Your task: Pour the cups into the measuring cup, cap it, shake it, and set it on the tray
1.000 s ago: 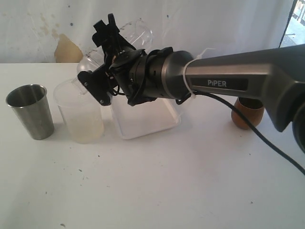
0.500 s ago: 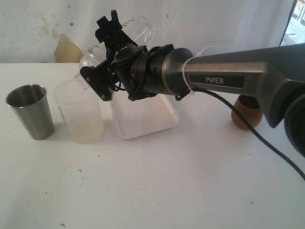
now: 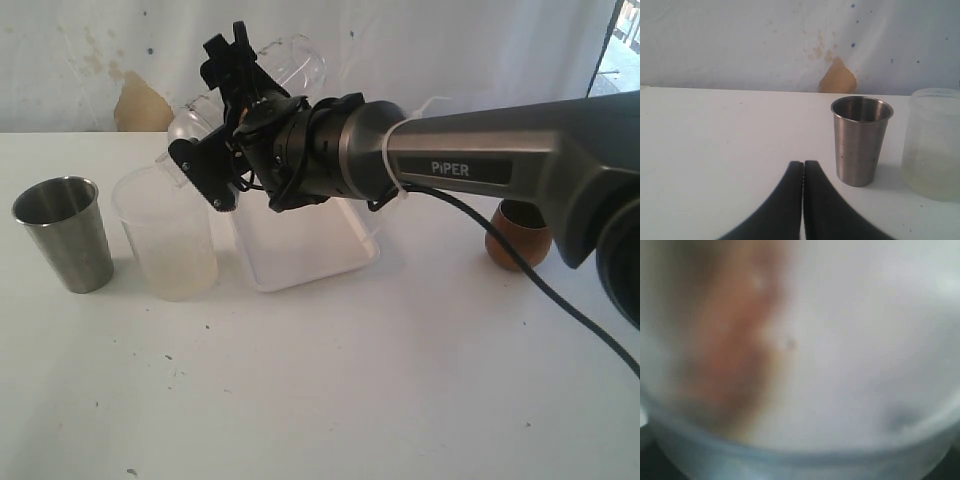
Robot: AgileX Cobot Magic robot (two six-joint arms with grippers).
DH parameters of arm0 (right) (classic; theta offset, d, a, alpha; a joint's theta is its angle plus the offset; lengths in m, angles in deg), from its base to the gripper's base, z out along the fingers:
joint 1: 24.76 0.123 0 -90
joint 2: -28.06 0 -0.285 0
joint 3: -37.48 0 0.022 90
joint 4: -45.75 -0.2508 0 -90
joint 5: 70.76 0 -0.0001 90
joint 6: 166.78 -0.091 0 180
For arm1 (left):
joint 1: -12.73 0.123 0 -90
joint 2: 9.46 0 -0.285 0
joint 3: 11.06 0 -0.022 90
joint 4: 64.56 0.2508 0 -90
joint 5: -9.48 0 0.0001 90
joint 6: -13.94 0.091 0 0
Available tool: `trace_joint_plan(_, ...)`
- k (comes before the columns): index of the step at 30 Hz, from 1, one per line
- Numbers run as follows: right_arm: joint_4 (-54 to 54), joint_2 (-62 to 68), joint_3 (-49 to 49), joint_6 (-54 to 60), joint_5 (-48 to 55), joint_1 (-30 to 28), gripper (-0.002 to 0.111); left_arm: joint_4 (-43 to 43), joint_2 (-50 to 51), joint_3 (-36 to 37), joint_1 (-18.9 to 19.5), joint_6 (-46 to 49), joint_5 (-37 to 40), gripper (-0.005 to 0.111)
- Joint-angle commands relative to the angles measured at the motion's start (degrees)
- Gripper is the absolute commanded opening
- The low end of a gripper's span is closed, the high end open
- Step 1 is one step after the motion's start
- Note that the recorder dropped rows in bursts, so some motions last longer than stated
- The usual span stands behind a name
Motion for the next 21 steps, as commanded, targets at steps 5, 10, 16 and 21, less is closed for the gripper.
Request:
trace_joint_plan(5,0.9,-0.4,-0.7,0.3,1.4,-0.2,0.000,0.0,-0.3,0.3,-0.2,-0.2,-0.5,0.001)
trace_joint_plan(10,0.9,-0.4,-0.7,0.3,1.4,-0.2,0.000,0.0,-0.3,0.3,-0.2,-0.2,-0.5,0.001)
trace_joint_plan(16,0.9,-0.4,-0.7,0.5,2.8,-0.2,0.000,0.0,-0.3,0.3,-0.2,-0.2,-0.5,0.001)
trace_joint_plan(21,0.9,-0.4,-0.7,1.4,3.2,-0.2,0.000,0.0,-0.3,0.3,-0.2,-0.2,-0.5,0.001)
